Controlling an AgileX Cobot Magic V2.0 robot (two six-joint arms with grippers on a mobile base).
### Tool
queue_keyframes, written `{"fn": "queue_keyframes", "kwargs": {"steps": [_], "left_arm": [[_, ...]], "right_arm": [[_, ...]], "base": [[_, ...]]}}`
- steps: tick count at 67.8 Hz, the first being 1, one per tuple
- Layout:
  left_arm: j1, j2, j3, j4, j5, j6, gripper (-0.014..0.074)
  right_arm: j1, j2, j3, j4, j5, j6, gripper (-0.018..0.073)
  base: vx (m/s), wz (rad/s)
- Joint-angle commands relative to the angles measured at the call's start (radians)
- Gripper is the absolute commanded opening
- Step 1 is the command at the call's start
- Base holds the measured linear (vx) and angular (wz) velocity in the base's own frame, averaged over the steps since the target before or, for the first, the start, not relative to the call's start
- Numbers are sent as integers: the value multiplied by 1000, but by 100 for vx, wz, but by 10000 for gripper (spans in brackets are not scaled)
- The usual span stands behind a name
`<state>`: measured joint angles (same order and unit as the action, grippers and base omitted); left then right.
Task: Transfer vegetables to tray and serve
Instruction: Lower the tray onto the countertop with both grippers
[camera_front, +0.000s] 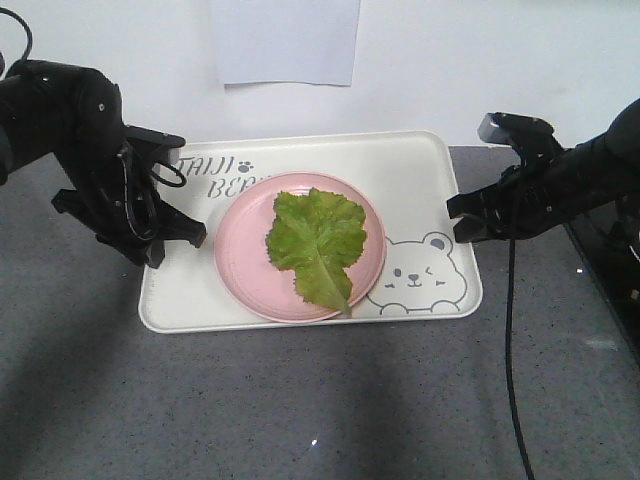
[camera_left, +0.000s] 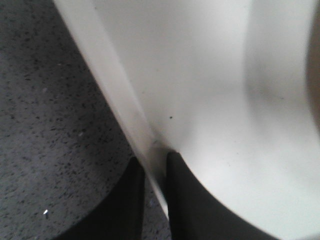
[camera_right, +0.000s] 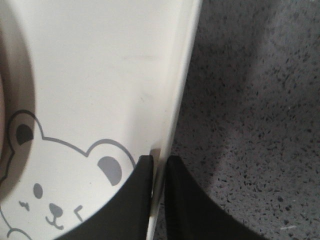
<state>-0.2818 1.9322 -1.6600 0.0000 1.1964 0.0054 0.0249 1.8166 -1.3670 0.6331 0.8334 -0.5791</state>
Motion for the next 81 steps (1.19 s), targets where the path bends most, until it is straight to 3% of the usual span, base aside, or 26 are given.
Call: {"fn": "queue_keyframes", "kwargs": {"steps": [1,52,81], "left_arm": [[-38,-35,-31,-173,-84,52,-6],[-38,53,-31,-144,-85,52,-6],[-38,55,-31,-144,-78,55,11]], "right_arm": [[46,-27,-33,147,82,-39,-3],[46,7,-33,71,111,-38,20],[46,7,-33,55,122,-30,226]], "base": [[0,0],[0,0],[0,0]]}}
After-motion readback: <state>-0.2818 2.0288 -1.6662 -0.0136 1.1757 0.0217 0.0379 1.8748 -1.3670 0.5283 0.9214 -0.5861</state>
